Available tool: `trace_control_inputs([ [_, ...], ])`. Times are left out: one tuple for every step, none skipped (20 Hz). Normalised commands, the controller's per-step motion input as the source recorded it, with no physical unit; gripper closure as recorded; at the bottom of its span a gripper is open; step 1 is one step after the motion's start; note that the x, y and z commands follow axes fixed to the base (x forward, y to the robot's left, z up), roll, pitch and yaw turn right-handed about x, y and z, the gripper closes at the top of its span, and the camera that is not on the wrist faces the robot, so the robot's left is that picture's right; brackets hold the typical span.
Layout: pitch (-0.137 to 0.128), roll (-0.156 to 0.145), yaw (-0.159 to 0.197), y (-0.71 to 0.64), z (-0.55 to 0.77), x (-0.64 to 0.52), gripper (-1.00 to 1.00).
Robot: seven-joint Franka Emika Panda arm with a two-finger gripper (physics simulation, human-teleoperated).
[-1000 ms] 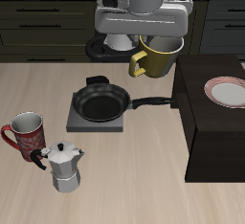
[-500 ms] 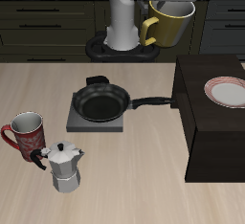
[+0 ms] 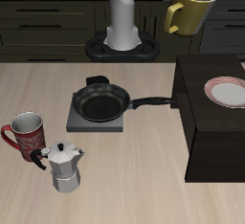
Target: Place the white and yellow mug on the plate
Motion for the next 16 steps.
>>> trace_control_inputs([
  [-0.061, 0.039, 0.071, 0.39, 0.07, 0.07, 1.00],
  [-0.008, -0.037, 0.020, 0.17, 0.02, 0.21, 1.00],
  [-0.031, 0.022, 0.026, 0.38, 0.01, 0.09, 1.00],
  [-0.003, 0.037, 0.006, 0.55, -0.05, 0.27, 1.00],
  [-0.030, -0.002, 0.066, 0.34, -0.06, 0.12, 1.00],
  [-0.013, 0.026, 0.045, 0.38, -0.06, 0.21, 1.00],
  [-0.024, -0.029, -0.006, 0.28, 0.01, 0.11, 1.00],
  [0.012, 0.071, -0.005, 0.37, -0.04, 0.09, 1.00],
  [-0.023, 0.037, 0.061, 0.30, -0.02, 0.13, 1.00],
  [0.036, -0.007, -0.056, 0.17, -0.06, 0.13, 1.00],
  [0.027, 0.040, -0.027, 0.37, -0.07, 0.11, 1.00],
  [-0.020, 0.025, 0.049, 0.35, -0.04, 0.06, 1.00],
  [-0.013, 0.003, -0.009, 0.33, -0.02, 0.10, 1.00],
  [-0.014, 0.054, 0.014, 0.39, -0.03, 0.05, 1.00],
  [0.027, 0.051, -0.002, 0.28, -0.04, 0.10, 1.00],
  [-0.018, 0.005, 0.012, 0.35, -0.04, 0.07, 1.00],
])
